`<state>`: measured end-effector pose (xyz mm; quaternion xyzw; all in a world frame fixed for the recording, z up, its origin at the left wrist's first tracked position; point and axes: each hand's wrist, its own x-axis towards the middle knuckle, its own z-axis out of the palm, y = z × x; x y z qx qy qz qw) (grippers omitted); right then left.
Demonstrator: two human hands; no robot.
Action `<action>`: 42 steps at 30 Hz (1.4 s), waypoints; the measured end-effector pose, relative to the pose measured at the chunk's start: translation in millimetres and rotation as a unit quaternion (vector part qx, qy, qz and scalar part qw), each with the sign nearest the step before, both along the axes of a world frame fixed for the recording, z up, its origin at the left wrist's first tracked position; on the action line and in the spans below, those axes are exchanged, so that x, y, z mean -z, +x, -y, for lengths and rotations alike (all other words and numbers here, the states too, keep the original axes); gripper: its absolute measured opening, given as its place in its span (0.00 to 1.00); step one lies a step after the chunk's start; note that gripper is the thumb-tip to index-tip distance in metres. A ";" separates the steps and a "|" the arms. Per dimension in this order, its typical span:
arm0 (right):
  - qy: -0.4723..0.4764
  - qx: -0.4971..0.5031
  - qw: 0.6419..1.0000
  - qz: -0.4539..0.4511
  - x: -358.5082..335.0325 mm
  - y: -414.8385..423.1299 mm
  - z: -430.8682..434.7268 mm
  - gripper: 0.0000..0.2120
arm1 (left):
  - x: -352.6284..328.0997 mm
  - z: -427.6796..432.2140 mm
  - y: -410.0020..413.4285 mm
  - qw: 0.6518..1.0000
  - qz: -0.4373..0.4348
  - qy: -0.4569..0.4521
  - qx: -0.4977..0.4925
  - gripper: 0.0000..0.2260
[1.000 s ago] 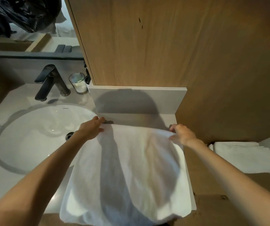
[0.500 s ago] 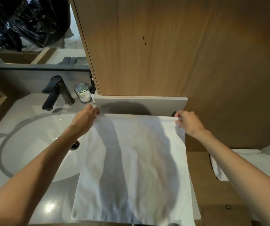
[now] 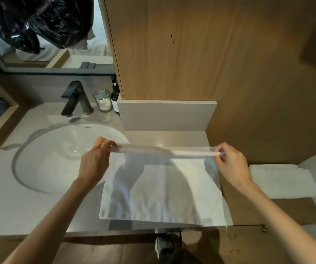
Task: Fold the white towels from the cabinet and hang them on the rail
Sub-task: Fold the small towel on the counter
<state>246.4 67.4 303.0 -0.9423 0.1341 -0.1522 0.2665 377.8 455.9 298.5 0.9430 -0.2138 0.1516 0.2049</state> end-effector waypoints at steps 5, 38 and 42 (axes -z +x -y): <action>-0.012 -0.014 0.999 -0.037 32.9 -32.9 -10.1 0.10 | 36.8 -16.3 -24.2 0.997 -0.060 0.033 0.022 0.12; -0.165 0.026 0.976 -0.141 54.8 -46.9 -22.5 0.03 | 56.9 -0.6 -24.5 0.962 -0.159 0.219 -0.030 0.28; -0.218 0.011 0.967 -0.134 40.1 -40.1 -31.6 0.06 | 54.7 2.7 -19.5 0.985 -0.038 0.167 -0.009 0.26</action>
